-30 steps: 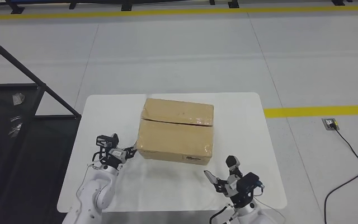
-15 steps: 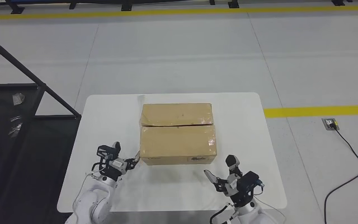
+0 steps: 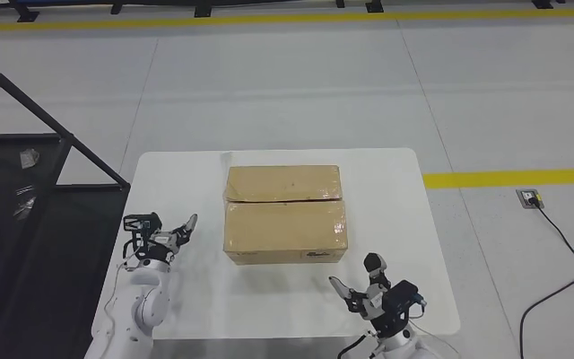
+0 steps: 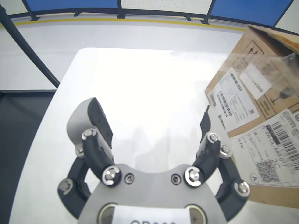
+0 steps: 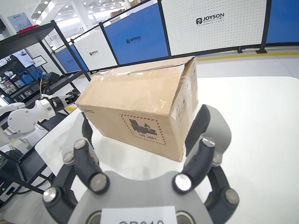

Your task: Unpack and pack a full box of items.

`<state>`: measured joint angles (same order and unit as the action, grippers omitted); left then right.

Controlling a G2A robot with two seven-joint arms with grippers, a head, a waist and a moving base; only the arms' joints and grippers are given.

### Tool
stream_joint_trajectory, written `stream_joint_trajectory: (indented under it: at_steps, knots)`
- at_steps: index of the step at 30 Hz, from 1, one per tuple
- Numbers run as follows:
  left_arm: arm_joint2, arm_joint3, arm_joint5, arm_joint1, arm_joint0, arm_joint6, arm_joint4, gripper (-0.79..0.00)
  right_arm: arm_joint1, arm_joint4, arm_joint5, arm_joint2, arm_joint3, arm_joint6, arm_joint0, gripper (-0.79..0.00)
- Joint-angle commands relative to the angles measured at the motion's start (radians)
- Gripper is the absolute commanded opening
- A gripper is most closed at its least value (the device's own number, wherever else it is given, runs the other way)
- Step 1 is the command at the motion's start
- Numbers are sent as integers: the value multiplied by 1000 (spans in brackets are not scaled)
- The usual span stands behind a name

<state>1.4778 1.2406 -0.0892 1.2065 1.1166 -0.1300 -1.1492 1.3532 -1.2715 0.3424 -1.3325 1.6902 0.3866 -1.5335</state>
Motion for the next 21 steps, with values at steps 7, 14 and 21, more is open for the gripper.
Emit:
stream_joint_trajectory:
  at_steps: [7, 14, 21]
  knots:
    - [-18, -23, 36, 1, -26, 1, -62, 0, 0, 0, 0, 0, 0, 0, 0, 0]
    - [-146, -218, -12, 31, -174, -115, -107, 0, 0, 0, 0, 0, 0, 0, 0, 0]
    - [-275, -485, 32, 86, -349, -255, -115, 0, 0, 0, 0, 0, 0, 0, 0, 0]
